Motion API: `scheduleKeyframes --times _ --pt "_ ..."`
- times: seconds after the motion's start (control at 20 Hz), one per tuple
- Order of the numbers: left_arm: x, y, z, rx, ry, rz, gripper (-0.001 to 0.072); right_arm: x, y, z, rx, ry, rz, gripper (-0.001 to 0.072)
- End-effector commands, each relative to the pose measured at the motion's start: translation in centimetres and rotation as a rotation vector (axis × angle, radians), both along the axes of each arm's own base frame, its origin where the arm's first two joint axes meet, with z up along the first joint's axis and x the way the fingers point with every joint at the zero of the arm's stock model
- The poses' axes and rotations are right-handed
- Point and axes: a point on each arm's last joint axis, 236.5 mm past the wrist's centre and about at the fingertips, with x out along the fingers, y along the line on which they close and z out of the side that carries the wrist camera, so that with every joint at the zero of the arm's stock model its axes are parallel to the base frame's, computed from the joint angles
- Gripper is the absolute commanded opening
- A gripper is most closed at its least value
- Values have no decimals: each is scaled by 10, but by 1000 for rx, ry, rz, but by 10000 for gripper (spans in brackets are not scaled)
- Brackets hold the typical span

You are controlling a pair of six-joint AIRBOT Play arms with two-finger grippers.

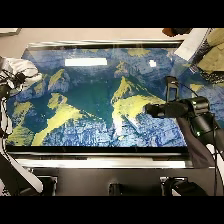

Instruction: Fold the clothes and pants, and hang the long-sleeved shirts on hangers.

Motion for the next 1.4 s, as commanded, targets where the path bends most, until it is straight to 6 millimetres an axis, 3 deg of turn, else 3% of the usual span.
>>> scheduleKeyframes --times 0.0,0.1,0.15,0.25,0.4,0.5,0.65,0.8,1.05,1.2,1.35 --pt "-8 -5 -11 -55 45 14 16 0 0 1 1 -2 0 44" --pt "-11 -16 -3 -56 83 -5 15 0 0 1 1 -2 0 44" --pt "-13 -24 10 -52 91 -17 15 0 0 1 1 -2 0 44" --pt "-14 -39 43 -32 87 -47 14 0 0 1 1 -2 0 44" --pt "-22 -83 99 -11 104 -135 13 0 0 1 1 -2 0 44" --pt "-30 -126 136 -34 101 -191 13 0 0 1 1 -2 0 44" --pt "-45 -206 198 -71 59 -309 12 0 0 1 1 -2 0 44" --pt "-75 -294 233 -144 73 -435 12 0 0 1 1 -2 0 44" --pt "-140 -459 213 -258 270 -674 12 0 0 1 1 -2 0 44" --pt "-190 -535 179 -284 415 -768 12 0 0 1 1 -2 0 43" --pt "-239 -598 154 -273 511 -877 12 0 0 1 1 -2 0 43"
